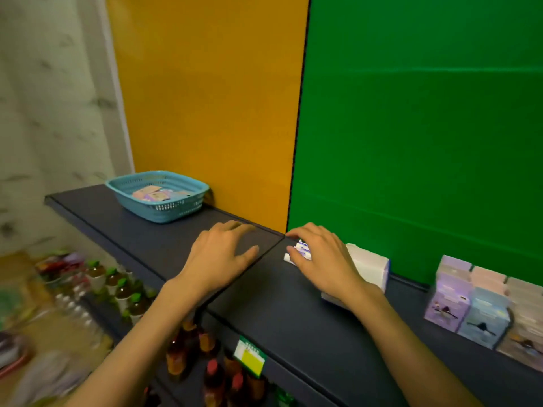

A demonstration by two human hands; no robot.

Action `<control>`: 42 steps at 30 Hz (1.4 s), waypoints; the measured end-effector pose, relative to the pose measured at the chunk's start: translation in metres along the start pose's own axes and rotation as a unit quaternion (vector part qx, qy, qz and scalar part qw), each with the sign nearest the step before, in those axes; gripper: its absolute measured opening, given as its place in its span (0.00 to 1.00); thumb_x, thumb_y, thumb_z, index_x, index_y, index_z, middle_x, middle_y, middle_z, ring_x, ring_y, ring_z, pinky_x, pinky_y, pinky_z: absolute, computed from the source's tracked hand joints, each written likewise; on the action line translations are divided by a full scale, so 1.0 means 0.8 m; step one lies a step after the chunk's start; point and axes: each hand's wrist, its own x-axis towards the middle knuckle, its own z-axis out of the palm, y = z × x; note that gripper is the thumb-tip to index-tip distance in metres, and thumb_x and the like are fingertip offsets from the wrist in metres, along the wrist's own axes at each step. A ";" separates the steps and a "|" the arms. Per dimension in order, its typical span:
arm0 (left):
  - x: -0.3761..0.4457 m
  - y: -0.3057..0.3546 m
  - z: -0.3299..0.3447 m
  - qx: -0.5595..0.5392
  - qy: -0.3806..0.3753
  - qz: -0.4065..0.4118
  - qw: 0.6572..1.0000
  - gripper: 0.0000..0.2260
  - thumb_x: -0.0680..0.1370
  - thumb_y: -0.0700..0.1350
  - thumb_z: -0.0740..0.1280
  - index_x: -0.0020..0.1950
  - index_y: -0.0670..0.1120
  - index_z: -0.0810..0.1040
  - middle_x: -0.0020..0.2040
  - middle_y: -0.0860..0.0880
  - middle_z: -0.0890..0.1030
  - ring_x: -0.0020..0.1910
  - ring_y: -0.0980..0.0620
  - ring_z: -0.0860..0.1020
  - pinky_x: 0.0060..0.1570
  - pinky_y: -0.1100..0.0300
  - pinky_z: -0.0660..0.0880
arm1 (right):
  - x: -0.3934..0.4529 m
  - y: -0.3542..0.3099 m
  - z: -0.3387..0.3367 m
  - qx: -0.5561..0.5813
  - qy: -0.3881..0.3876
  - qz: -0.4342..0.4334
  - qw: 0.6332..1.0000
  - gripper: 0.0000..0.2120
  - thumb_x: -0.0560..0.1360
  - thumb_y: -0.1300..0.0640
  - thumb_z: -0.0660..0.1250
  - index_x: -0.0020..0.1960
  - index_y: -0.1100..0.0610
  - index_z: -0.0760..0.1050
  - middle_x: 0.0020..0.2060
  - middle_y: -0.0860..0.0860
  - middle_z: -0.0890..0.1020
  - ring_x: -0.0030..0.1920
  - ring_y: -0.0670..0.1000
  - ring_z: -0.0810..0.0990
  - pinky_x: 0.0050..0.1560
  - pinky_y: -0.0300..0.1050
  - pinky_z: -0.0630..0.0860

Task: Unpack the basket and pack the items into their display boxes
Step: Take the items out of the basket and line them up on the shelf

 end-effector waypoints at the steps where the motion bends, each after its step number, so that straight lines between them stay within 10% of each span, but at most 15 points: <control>1: -0.005 -0.021 -0.006 0.001 -0.002 -0.012 1.000 0.22 0.79 0.61 0.62 0.72 0.58 0.71 0.69 0.53 0.74 0.65 0.49 0.73 0.57 0.50 0.73 | 0.011 -0.014 0.010 0.004 -0.003 -0.010 1.000 0.15 0.81 0.47 0.63 0.65 0.49 0.75 0.59 0.47 0.77 0.59 0.51 0.74 0.58 0.48 0.70; 23: -0.037 -0.533 -0.131 0.062 0.017 -0.126 0.990 0.23 0.78 0.63 0.61 0.72 0.59 0.70 0.69 0.53 0.75 0.65 0.49 0.75 0.55 0.49 0.78 | 0.308 -0.324 0.262 0.023 -0.017 -0.029 0.999 0.15 0.79 0.46 0.65 0.64 0.48 0.75 0.61 0.46 0.78 0.61 0.47 0.75 0.58 0.50 0.75; 42: 0.139 -0.749 -0.090 0.026 0.008 -0.101 0.994 0.21 0.79 0.61 0.62 0.71 0.58 0.72 0.65 0.51 0.78 0.62 0.48 0.76 0.55 0.50 0.77 | 0.519 -0.307 0.384 -0.024 -0.030 0.029 0.999 0.15 0.79 0.47 0.66 0.63 0.50 0.77 0.59 0.47 0.80 0.58 0.51 0.78 0.56 0.50 0.74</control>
